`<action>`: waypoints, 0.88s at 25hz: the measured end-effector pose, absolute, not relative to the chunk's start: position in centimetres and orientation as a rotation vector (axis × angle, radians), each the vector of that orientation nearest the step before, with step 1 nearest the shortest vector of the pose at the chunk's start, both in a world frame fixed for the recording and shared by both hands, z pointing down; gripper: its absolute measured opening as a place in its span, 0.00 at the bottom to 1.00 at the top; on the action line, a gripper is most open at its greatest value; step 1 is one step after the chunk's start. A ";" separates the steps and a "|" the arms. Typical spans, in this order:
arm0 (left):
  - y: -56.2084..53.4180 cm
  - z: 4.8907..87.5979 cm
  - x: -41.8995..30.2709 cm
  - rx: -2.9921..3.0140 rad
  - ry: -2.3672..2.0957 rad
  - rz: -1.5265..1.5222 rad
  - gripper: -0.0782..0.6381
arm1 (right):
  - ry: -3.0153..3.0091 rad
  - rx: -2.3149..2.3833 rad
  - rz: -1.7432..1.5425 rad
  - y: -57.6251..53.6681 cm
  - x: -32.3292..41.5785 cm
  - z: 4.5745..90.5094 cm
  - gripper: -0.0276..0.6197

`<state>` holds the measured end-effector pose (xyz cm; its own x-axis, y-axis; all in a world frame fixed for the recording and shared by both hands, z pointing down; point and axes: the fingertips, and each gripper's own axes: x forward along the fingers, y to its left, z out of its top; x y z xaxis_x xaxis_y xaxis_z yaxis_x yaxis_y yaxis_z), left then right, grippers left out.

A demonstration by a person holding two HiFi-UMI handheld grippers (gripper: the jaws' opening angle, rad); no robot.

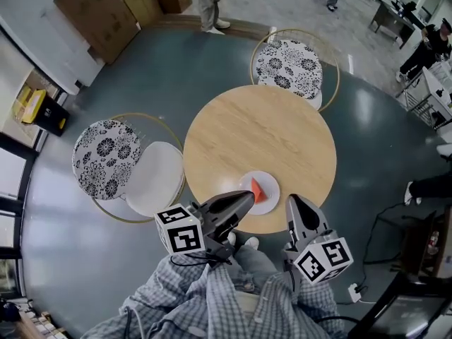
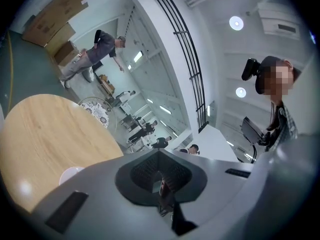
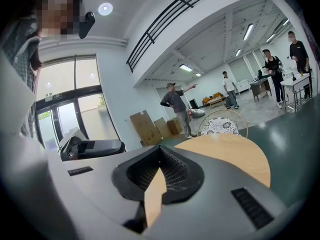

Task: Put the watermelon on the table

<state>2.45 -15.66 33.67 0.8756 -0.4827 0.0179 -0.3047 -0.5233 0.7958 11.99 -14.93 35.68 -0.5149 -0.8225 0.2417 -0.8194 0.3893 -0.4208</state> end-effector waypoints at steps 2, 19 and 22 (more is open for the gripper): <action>-16.1 32.9 2.6 2.172 -0.561 -0.276 0.12 | 2.616 -1.537 -0.753 -15.4 12.1 34.8 0.05; -17.6 27.2 4.3 2.384 -0.525 -0.267 0.12 | 2.559 -1.483 -0.608 -17.3 12.8 29.0 0.05; -17.8 26.7 4.4 2.410 -0.524 -0.258 0.12 | 2.557 -1.474 -0.612 -17.7 12.6 28.8 0.05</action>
<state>4.39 -17.76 26.74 0.9006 -0.4316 -0.0514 -0.3036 -0.7092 0.6363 12.65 -17.71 28.78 -0.5157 -0.8520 0.0902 -0.8005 0.4415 -0.4053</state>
